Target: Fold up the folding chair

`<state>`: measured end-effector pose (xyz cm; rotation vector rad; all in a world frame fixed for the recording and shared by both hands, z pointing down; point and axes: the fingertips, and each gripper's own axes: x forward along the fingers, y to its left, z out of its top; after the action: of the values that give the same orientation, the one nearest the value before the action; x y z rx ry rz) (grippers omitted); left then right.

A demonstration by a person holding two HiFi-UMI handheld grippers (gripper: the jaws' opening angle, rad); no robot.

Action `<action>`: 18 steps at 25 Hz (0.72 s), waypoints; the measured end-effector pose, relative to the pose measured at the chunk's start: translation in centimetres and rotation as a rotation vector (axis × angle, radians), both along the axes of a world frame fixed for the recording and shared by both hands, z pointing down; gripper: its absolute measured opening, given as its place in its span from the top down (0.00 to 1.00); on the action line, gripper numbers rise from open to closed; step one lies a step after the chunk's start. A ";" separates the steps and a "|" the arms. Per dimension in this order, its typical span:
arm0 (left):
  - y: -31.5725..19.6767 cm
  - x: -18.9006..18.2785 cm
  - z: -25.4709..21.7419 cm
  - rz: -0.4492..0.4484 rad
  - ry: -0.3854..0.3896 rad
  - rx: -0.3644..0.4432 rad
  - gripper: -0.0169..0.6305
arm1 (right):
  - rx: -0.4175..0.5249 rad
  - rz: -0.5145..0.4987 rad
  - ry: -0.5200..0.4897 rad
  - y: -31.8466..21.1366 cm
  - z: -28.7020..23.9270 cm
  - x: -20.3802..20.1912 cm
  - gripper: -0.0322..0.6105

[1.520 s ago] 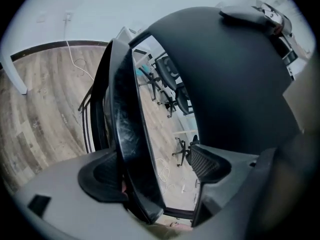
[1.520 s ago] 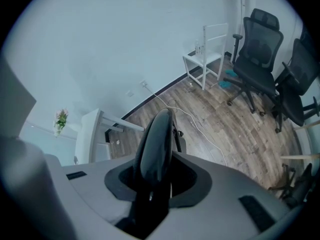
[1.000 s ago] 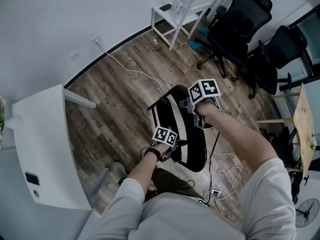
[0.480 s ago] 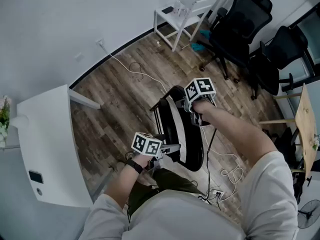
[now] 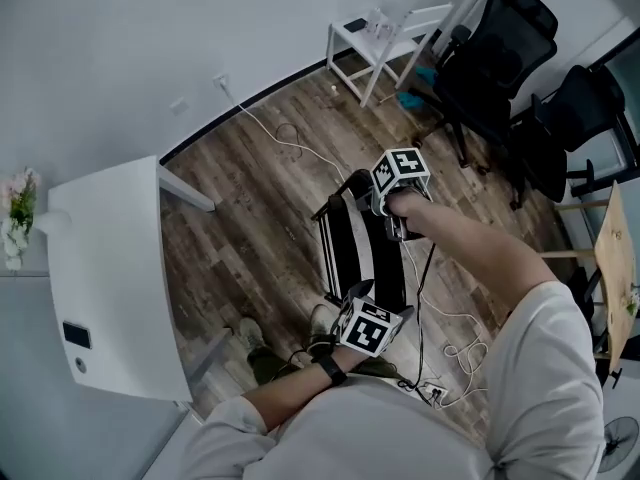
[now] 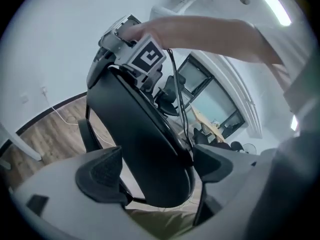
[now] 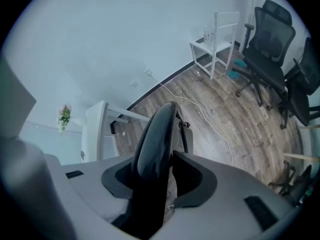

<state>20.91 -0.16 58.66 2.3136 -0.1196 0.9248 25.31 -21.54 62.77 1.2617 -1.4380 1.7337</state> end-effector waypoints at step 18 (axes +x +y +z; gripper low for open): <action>-2.5 -7.2 2.5 -0.103 -0.161 0.121 0.42 | 0.012 -0.127 0.088 -4.0 -0.2 -9.9 0.70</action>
<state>13.74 -2.68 61.18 2.3153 -0.3685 1.0758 15.41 -25.50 62.59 1.2099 -1.4473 1.5690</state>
